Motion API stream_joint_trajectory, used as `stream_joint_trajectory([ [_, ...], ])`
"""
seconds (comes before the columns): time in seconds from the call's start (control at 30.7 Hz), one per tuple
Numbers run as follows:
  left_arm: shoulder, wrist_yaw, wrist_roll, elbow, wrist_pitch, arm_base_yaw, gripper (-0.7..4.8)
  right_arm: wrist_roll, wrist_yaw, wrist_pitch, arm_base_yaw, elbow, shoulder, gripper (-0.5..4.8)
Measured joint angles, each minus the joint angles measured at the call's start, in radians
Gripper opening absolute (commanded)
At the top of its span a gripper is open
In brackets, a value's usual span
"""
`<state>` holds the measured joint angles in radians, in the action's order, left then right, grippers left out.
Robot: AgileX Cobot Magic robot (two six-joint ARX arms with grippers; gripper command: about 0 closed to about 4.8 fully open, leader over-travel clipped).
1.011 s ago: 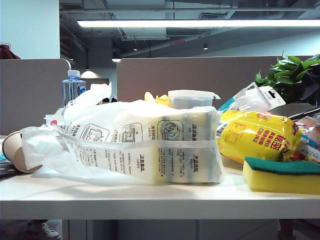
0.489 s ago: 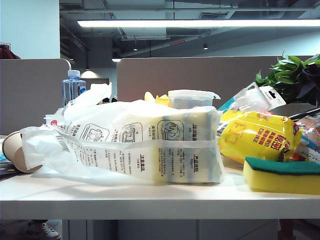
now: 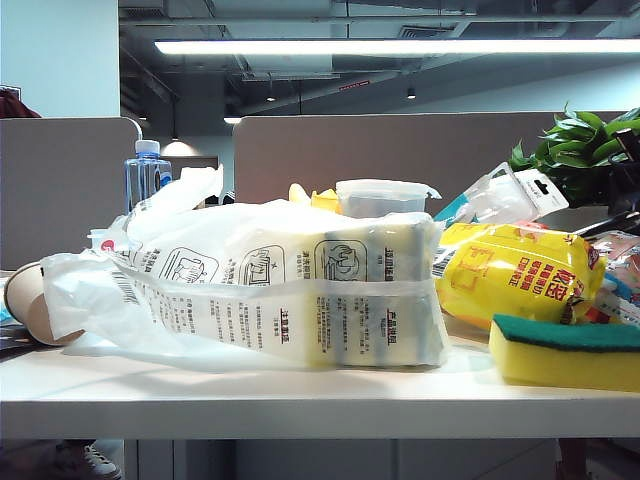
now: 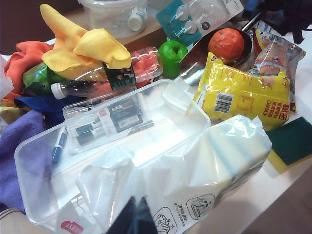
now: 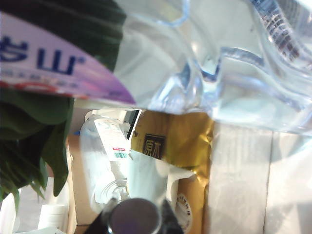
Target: Pick up the metal ice scoop from the table and place it inside the transparent plastic box.
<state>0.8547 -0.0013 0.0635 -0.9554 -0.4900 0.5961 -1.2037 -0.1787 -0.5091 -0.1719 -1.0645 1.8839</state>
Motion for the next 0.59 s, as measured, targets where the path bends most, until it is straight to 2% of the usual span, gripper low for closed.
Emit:
stream_joint_trajectory([
  [0.16,0.0,0.0,0.0,0.0,0.0,0.0,-0.05,0.0,0.0,-0.001,0.0,0.0,0.0,-0.01],
  [0.42,0.0,0.0,0.0,0.0,0.0,0.0,-0.05,0.005,-0.017,-0.027,0.0,0.0,0.0,-0.02],
  [0.59,0.0,0.0,0.0,0.0,0.0,0.0,-0.05,0.051,-0.027,-0.057,0.0,0.004,-0.012,-0.03],
])
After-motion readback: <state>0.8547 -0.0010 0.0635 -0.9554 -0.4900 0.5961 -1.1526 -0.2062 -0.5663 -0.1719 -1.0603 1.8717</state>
